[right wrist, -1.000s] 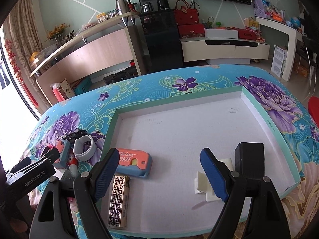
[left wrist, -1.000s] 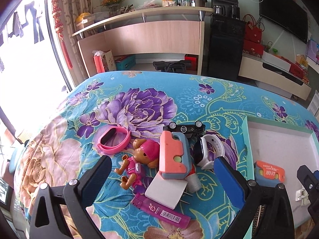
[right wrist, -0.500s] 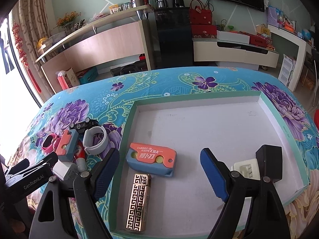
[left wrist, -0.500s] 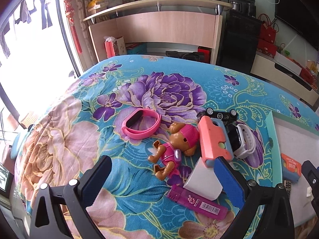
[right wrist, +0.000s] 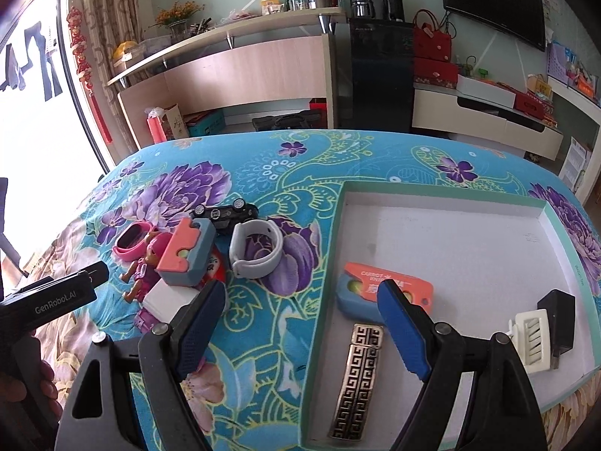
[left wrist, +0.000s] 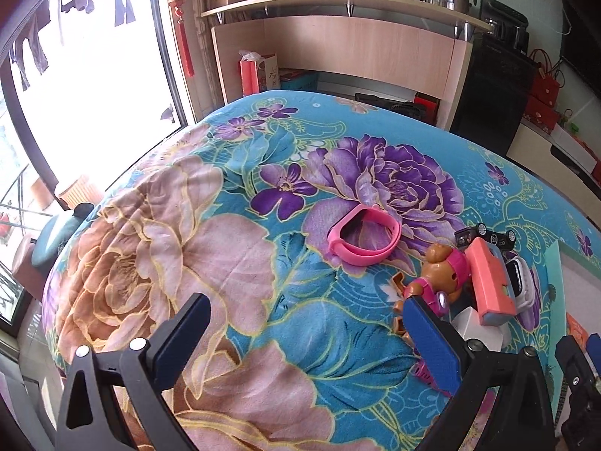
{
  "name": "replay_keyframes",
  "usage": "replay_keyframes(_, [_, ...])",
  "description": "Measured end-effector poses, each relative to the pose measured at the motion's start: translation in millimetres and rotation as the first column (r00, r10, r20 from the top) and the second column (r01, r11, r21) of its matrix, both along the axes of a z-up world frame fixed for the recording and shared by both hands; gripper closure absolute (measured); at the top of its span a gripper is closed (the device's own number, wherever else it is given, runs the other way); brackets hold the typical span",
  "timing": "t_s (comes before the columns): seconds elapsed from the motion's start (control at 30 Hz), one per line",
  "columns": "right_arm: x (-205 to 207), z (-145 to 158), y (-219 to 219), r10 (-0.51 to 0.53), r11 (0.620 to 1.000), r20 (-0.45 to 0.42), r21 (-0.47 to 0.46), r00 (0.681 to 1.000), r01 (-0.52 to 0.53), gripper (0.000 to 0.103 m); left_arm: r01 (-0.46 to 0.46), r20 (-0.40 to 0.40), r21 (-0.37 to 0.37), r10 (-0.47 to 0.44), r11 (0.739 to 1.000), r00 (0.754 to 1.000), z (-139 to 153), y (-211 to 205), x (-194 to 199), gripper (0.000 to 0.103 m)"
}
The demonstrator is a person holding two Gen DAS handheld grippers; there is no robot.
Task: Organize rigid objects
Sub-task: 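Move both open tools back toward the remaining object pile, then close the right tool around the purple lighter and lift it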
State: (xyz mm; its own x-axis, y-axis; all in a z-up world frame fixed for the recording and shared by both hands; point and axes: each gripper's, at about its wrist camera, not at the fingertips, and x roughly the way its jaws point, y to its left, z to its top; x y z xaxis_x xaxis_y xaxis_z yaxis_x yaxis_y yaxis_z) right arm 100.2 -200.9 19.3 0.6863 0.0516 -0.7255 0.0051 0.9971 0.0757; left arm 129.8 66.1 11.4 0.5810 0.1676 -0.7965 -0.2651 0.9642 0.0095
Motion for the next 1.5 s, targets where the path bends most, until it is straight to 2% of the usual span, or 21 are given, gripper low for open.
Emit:
replay_keyframes(0.33, [8, -13, 50, 0.083, 0.996, -0.051, 0.047, 0.995, -0.08, 0.019, -0.042, -0.024, -0.013, 0.042, 0.999, 0.999, -7, 20, 0, 0.0])
replay_keyframes(0.67, [15, -34, 85, 0.097, 0.994, -0.133, 0.072, 0.986, -0.088, 0.019, -0.106, -0.032, 0.002, 0.106, 0.994, 0.994, -10, 43, -3, 0.0])
replay_keyframes(0.83, [18, -39, 99, 0.089, 0.995, -0.149, 0.067, 0.985, -0.08, 0.019, -0.102, -0.04, -0.01, 0.102, 0.995, 0.994, -13, 46, -3, 0.0])
replay_keyframes(1.07, [26, -49, 103, 0.033, 0.999, -0.163, 0.027, 0.986, -0.029, 0.019, -0.093, -0.041, -0.017, 0.092, 0.996, 0.995, -13, 45, -2, 0.0])
replay_keyframes(1.5, [1, -48, 96, 0.074, 0.997, -0.182, -0.003, 0.98, -0.076, 0.019, -0.092, -0.021, -0.037, 0.091, 0.995, 0.996, -5, 45, -4, 0.0])
